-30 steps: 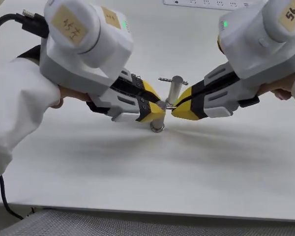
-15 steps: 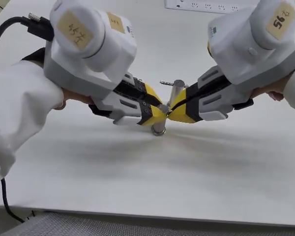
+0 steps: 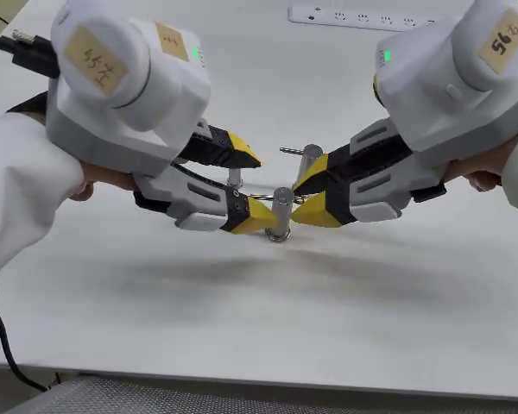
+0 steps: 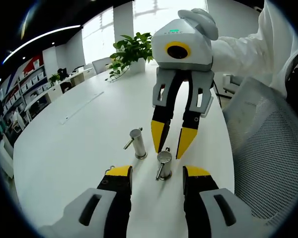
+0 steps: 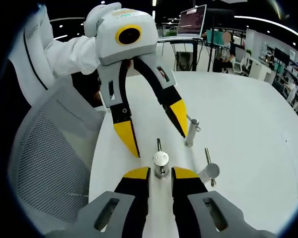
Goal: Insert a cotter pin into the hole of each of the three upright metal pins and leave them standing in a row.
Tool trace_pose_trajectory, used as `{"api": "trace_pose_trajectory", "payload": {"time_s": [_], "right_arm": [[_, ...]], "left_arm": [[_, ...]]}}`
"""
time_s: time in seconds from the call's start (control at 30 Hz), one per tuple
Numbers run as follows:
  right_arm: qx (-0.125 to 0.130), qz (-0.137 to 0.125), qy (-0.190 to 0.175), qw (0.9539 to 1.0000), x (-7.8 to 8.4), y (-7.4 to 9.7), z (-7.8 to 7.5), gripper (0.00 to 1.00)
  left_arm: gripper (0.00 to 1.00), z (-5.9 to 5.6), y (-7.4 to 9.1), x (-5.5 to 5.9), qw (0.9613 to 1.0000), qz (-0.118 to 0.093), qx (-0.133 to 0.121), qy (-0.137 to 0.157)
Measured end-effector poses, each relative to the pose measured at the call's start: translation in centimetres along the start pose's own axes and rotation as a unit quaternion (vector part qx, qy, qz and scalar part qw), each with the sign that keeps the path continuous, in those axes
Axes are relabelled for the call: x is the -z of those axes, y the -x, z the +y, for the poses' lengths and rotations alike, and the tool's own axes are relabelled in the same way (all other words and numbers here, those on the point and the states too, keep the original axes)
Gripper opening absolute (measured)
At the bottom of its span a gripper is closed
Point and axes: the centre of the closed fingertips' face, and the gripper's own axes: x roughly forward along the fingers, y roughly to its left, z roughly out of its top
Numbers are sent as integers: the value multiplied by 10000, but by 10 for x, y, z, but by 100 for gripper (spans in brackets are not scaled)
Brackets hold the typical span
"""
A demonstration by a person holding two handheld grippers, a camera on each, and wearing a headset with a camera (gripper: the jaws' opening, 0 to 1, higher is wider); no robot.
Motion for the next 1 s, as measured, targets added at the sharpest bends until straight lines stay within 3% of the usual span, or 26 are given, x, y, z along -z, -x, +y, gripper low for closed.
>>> {"api": "trace_pose_trajectory", "payload": {"time_s": [0.13, 0.37, 0.6, 0.73, 0.77, 1.0], "right_arm": [[9, -66, -38, 10000, -1, -3, 0, 11], [8, -65, -30, 10000, -2, -11, -1, 12], [13, -76, -20, 10000, -3, -17, -2, 11], [38, -96, -42, 9999, -2, -22, -5, 10], [34, -103, -46, 9999, -2, -22, -5, 10], [44, -130, 20, 9999, -3, -24, -4, 9]], "left_arm": [[45, -2, 8, 4, 9996, -141, 20, 238], [62, -25, 16, 9, 9974, -327, 49, 633], [75, -28, 23, 7, 9936, -684, -181, 884], [79, -26, 26, 5, 9911, -774, -452, 982], [79, -21, 28, 7, 9902, -816, -489, 1027], [93, -31, 32, 8, 9878, -897, -446, 1191]]}}
